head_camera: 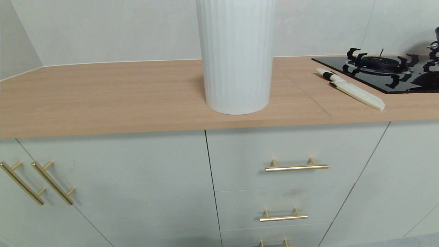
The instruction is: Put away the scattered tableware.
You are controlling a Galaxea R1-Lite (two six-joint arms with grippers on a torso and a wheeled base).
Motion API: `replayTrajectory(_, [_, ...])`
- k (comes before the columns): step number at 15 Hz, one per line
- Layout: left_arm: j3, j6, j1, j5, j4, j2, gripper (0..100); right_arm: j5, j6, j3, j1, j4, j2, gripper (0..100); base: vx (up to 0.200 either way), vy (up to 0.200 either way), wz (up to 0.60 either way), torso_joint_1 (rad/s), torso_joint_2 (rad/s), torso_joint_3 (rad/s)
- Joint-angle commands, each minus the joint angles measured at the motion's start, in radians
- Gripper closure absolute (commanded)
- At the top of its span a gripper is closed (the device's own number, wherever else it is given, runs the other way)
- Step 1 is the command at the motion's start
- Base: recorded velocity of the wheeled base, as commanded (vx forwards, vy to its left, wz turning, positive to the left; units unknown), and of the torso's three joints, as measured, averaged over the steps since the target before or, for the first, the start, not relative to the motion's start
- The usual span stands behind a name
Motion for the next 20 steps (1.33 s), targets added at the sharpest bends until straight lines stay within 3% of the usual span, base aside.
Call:
replayTrajectory(1, [0.0, 0.0, 0.0, 0.001, 0.0, 0.0, 0, 0.0, -0.001, 0.0, 0.0, 0.0, 0.002, 0, 0.0, 0.0, 0.0, 0.0, 0.0, 0.0])
replayTrajectory(6, [0.0, -0.002, 0.0, 0.001, 0.0, 0.0, 0, 0.0, -0.001, 0.001, 0.0, 0.0, 0.002, 0, 0.0, 0.0, 0.0, 0.0, 0.0, 0.0])
replayTrajectory(10, [0.0, -0.003, 0.0, 0.002, 0.0, 0.0, 0, 0.0, -0.001, 0.001, 0.0, 0.0, 0.002, 0, 0.2, 0.0, 0.0, -0.001, 0.0, 0.001])
replayTrajectory(20, [0.0, -0.003, 0.0, 0.002, 0.0, 0.0, 0, 0.0, -0.001, 0.001, 0.0, 0.0, 0.0, 0, 0.0, 0.0, 0.0, 0.0, 0.0, 0.0])
